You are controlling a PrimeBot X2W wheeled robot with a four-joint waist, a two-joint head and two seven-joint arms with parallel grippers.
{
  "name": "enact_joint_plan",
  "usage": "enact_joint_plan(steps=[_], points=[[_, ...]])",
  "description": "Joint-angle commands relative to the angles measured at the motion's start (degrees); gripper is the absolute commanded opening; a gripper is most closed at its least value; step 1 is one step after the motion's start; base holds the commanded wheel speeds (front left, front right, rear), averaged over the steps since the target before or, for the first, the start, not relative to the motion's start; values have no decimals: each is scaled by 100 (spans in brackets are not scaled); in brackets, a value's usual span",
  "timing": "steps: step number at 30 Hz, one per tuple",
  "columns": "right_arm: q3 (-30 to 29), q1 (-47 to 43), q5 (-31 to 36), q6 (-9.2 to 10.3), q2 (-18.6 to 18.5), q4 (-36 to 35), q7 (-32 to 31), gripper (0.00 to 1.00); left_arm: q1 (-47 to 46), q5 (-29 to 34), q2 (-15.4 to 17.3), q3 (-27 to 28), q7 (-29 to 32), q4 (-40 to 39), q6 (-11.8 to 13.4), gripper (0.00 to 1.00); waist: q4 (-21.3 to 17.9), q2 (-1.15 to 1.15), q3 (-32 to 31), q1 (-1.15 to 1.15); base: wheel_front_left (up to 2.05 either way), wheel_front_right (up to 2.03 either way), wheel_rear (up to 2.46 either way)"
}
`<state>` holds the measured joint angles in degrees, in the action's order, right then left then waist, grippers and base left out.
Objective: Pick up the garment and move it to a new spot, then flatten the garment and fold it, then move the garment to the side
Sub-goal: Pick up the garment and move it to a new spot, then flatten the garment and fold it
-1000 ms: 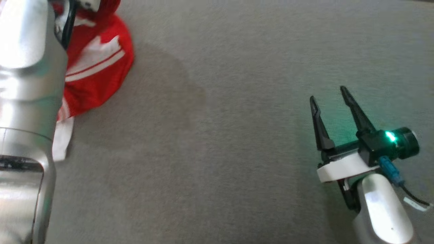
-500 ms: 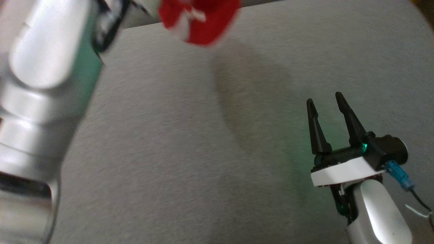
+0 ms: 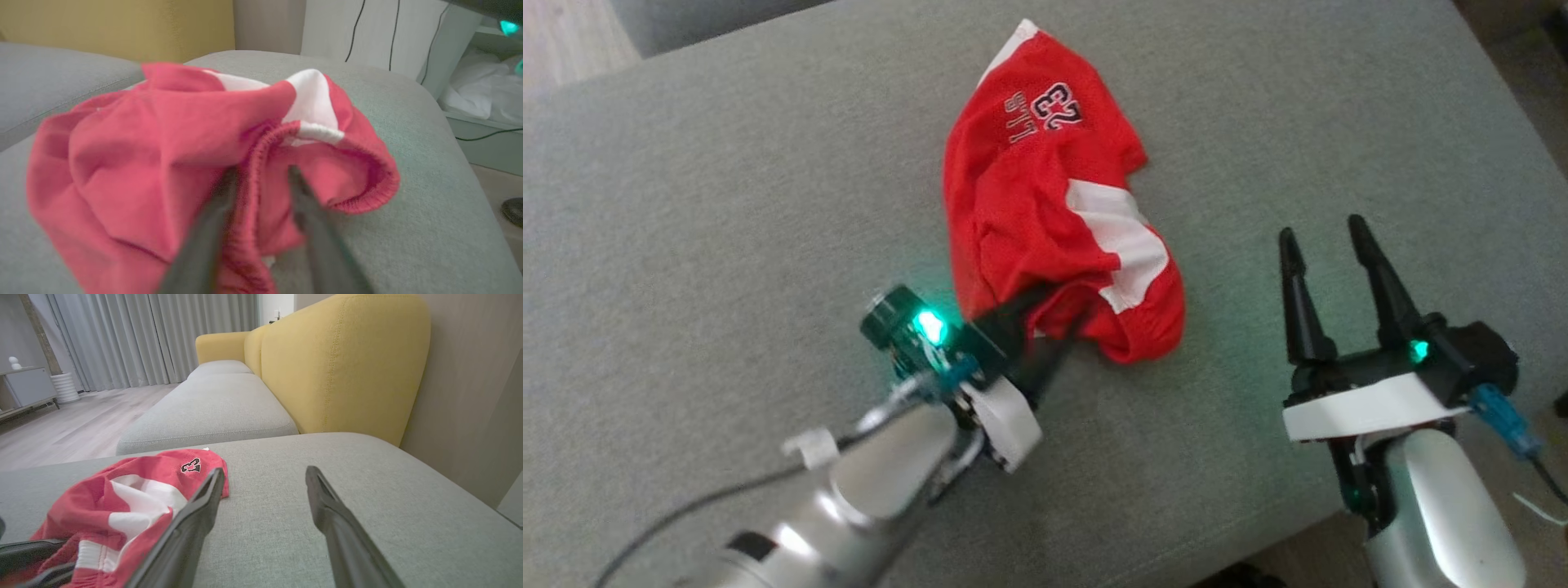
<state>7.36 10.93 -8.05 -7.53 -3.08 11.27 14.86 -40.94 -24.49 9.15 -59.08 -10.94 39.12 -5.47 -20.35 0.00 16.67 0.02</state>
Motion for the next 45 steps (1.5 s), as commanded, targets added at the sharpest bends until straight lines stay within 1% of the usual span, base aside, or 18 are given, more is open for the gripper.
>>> enact_joint_plan(steps=[1,2,3,5,6,10,13,16,18,21,24,27,29,33,42,45], points=[[2,24,59,4,20,-198,14,100,-111,68,-151,197,-253,0,261,100,180,0,29,-2,0,0,0],[-75,-16,91,4,20,-196,14,100,3,90,-232,217,-322,62,385,100,285,0,-9,-2,0,0,0],[-172,-112,174,4,20,-173,14,100,286,78,-343,334,-388,70,638,100,484,0,-130,-2,0,0,0],[-222,-229,280,4,20,-145,14,100,636,63,-391,568,-400,-205,873,100,693,0,-294,-2,0,0,0],[-222,-229,280,4,20,-145,14,100,636,63,-391,568,-400,-205,873,100,693,0,-294,-2,0,0,0],[-328,-479,462,4,20,-78,14,100,1580,121,-281,1206,-404,-1052,1208,100,1111,0,-675,-2,0,0,0],[-465,-693,561,4,20,-48,14,100,2295,199,-164,1807,-405,-1650,1463,100,1431,0,-996,-2,0,0,0],[-579,-964,645,4,20,-22,14,100,2981,302,-136,2535,-405,-2205,1718,100,1700,0,-1386,-2,0,0,0],[-611,-1166,683,4,20,-55,14,100,3359,604,-137,3014,-405,-2670,1905,100,1857,0,-1582,-2,0,0,0],[-555,-1402,629,4,20,-115,14,100,3869,992,-252,3605,-405,-3256,2025,100,2033,0,-1780,-2,0,0,0],[-250,-1607,736,4,20,-193,14,100,4311,1265,-387,4069,-405,-3606,2024,100,2108,0,-1921,-2,0,0,0],[-23,-1759,693,4,20,-227,14,100,4664,1430,-486,4303,-406,-3840,1796,100,2109,0,-2032,-2,0,0,0],[58,-1823,678,4,20,-257,14,100,4864,1524,-525,4363,-406,-3825,1624,100,2109,0,-2087,-2,0,0,0],[86,-1895,668,4,20,-264,14,100,5032,1777,-569,4426,-406,-3757,1430,100,2138,0,-2158,-2,0,0,0],[-143,-1937,616,4,20,-268,14,100,5071,1988,-613,4509,-406,-3675,1277,100,2190,0,-2206,-2,0,0,0],[-169,-1946,623,4,20,-262,14,100,5101,2077,-618,4514,-406,-3620,1318,100,2186,0,-2220,-2,0,0,0]])
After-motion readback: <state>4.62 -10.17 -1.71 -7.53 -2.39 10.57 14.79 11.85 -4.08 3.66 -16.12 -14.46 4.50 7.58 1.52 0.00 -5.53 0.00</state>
